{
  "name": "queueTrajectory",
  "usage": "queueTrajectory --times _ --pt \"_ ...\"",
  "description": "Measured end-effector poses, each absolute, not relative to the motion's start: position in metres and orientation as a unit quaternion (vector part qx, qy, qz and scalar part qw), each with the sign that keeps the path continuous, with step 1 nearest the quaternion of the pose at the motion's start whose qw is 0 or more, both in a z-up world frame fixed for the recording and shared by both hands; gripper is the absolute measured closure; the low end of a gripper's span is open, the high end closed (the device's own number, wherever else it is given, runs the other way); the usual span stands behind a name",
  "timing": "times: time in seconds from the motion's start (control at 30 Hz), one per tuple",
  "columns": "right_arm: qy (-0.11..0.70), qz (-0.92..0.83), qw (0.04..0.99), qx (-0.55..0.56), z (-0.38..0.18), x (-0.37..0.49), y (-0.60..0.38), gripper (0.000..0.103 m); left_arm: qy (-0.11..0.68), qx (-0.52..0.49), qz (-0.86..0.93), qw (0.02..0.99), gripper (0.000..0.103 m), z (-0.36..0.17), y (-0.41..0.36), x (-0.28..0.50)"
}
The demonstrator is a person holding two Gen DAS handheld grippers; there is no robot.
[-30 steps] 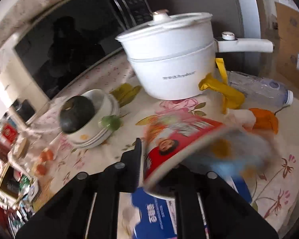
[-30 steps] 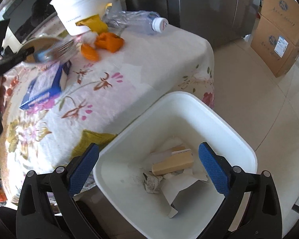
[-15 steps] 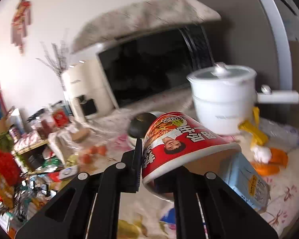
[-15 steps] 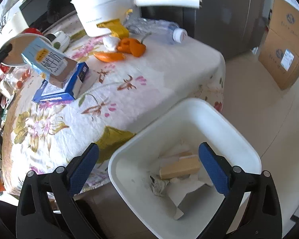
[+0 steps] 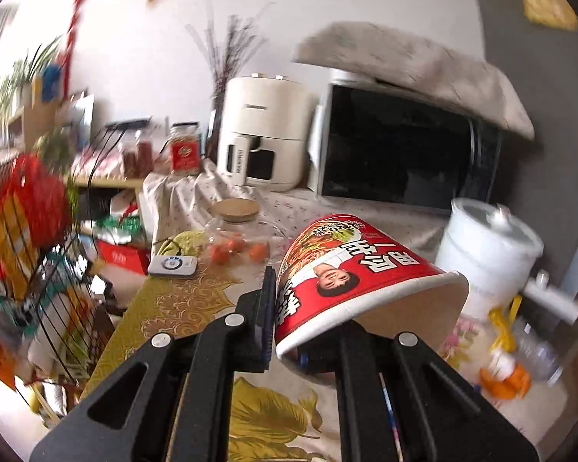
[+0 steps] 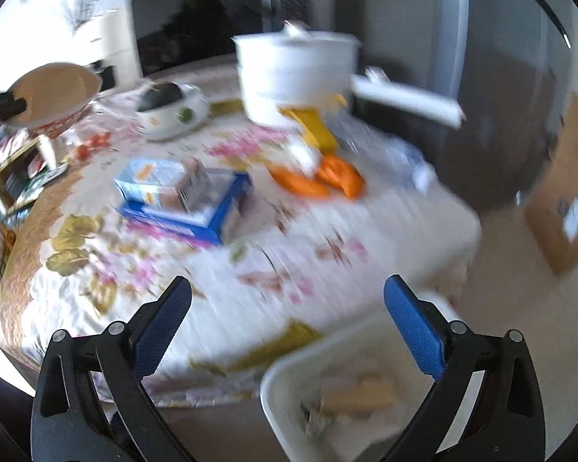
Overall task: Collect trash
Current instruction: 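Grasp the blue-and-white milk carton with the right tool while the left tool lifts the noodle cup, then carry the milk carton over the white bin and open the right tool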
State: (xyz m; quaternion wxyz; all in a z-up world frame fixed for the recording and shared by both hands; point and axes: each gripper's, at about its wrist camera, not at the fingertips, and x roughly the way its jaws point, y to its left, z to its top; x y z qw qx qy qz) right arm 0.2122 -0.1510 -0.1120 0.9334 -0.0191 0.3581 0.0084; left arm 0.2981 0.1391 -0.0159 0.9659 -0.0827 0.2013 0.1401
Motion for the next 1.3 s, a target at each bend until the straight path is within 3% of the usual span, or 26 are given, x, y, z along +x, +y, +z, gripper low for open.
queueTrajectory --times 0.3,0.73,1.07,1.17,1.3 --pt "0.359 0.125 0.907 -0.181 -0.082 0.296 -0.06 0.007 0.18 -0.188 0.118 0.958 0.094 0.005 0.188 0.285" --pt "0.43 0.199 0.82 -0.321 -0.123 0.349 0.021 0.008 0.173 -0.239 0.091 0.951 0.094 0.011 0.211 0.276" --pt "0.477 0.2 0.794 -0.321 -0.149 0.377 0.028 0.028 0.183 -0.236 0.083 0.951 0.094 0.009 0.209 0.279" --pt "0.482 0.205 0.796 -0.303 -0.151 0.379 0.025 0.03 0.185 -0.236 0.083 0.95 0.094 0.008 0.209 0.28" --pt "0.486 0.211 0.794 -0.298 -0.153 0.382 0.027 0.041 0.195 -0.243 0.078 0.947 0.094 0.004 0.21 0.284"
